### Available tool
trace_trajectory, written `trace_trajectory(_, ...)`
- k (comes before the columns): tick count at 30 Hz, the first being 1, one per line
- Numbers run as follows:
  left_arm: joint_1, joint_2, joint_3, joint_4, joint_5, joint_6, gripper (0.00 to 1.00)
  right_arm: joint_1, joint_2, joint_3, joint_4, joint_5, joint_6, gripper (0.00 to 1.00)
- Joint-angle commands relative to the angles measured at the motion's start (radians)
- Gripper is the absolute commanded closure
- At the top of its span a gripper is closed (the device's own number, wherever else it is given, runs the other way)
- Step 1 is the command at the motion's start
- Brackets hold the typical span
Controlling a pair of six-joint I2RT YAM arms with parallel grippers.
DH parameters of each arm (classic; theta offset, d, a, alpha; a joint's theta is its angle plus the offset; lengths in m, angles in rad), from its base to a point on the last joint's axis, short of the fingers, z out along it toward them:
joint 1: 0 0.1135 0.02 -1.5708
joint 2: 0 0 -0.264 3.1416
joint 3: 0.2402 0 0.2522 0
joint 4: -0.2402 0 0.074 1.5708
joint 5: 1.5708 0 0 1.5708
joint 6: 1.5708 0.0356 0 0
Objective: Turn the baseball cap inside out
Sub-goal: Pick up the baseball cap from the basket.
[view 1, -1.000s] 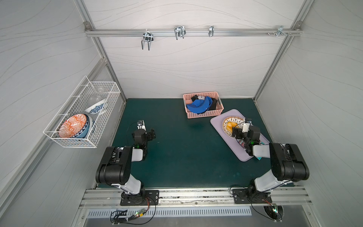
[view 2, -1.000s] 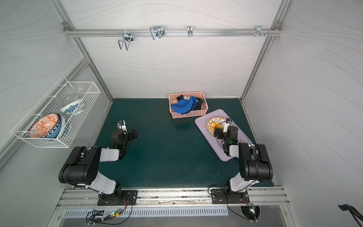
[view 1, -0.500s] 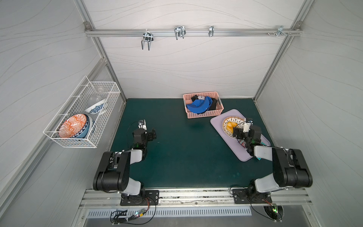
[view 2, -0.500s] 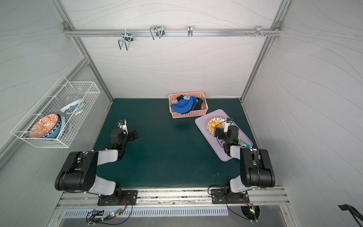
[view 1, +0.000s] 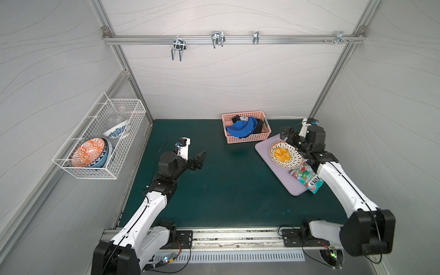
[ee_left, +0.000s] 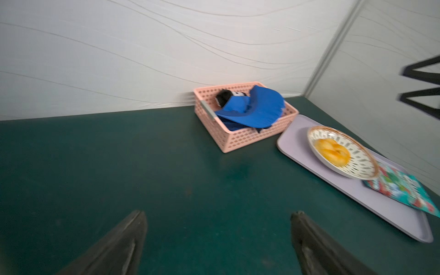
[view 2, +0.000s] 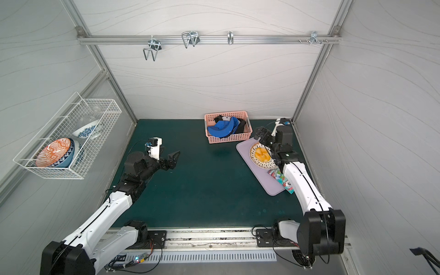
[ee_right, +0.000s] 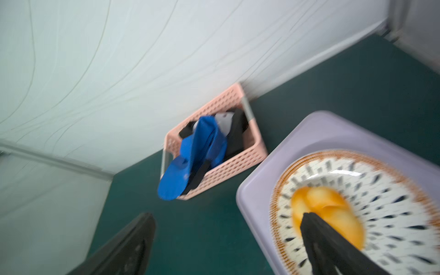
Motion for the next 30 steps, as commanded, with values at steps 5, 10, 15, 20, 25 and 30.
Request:
trace_trajectory(5, -0.036, -0.064, -0.045, -0.06, 0.047, -0.017, 0.03, 0.186, 0.269, 0.195, -0.08, -0.087, 0.195, 0.01)
trace_trajectory(10, -0.036, -0.07, -0.059, -0.078, 0.009, 0.016, 0.02, 0.21, 0.462, 0.338, -0.062, -0.096, 0.218, 0.04)
trace_trajectory(15, -0.037, -0.07, -0.066, -0.075, -0.007, 0.014, 0.02, 0.209, 0.626, 0.477, -0.068, -0.087, 0.207, 0.19)
trace_trajectory(20, -0.037, -0.07, -0.066, -0.082, -0.012, 0.021, 0.02, 0.201, 0.753, 0.618, -0.08, -0.093, 0.205, 0.38)
trace_trajectory(25, -0.037, -0.063, -0.065, -0.082, -0.028, 0.029, 0.02, 0.194, 0.816, 0.693, -0.095, -0.1, 0.208, 0.66)
trace_trajectory(30, -0.038, -0.05, -0.06, -0.079, -0.024, 0.032, 0.02, 0.193, 0.827, 0.729, -0.112, -0.093, 0.191, 0.94)
